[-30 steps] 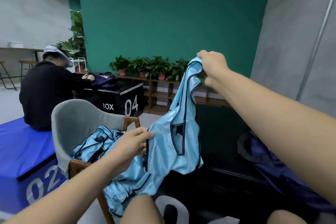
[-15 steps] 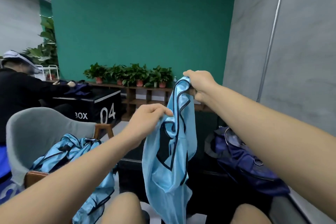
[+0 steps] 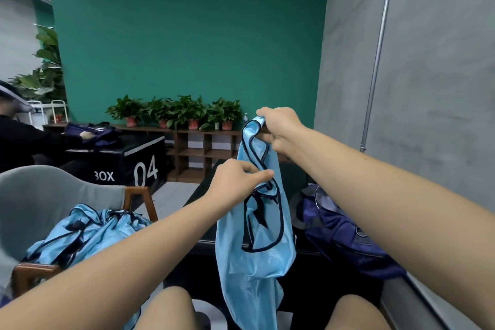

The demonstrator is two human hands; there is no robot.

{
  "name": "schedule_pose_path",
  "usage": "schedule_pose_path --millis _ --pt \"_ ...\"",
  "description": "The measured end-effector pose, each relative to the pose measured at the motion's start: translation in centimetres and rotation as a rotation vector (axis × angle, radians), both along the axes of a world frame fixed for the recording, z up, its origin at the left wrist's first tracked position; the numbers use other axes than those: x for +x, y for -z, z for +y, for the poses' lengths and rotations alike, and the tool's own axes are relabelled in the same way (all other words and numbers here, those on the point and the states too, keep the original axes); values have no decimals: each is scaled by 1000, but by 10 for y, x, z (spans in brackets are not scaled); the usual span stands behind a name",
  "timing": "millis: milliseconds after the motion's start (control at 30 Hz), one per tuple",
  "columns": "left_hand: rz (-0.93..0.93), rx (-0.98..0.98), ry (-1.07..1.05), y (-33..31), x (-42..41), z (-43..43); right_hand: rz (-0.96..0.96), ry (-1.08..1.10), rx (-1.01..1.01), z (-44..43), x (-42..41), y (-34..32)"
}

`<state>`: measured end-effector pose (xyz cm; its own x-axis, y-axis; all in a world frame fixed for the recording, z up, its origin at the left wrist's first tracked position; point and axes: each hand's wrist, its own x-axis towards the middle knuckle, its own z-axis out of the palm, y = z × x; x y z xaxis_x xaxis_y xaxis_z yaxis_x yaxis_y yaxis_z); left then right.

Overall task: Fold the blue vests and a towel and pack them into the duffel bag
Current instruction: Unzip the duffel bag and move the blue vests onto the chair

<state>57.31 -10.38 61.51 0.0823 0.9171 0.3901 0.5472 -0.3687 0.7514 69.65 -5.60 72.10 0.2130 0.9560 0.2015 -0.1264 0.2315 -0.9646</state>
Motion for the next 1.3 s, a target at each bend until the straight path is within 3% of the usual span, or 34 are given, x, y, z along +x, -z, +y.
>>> schedule_pose_path --millis 300,567,767,833,933,1000,1300 --pt "-273 -19 62 -2 -19 20 43 -71 -42 3 13 13" --pt "-374 -83 70 -10 -45 31 -343 -169 -210 -6 43 86" --pt "-444 -151 89 -15 -50 31 -434 -444 -360 -37 42 137" --pt "-456 -165 90 -18 -50 31 -376 -536 -344 -44 36 146" --pt "-482 -183 101 -22 -50 30 -96 -666 -276 -50 30 145" --pt "-473 -187 92 -23 -52 29 46 -642 -242 -51 31 139" --pt "-482 -225 24 -17 -86 38 52 -498 -100 -46 57 104"
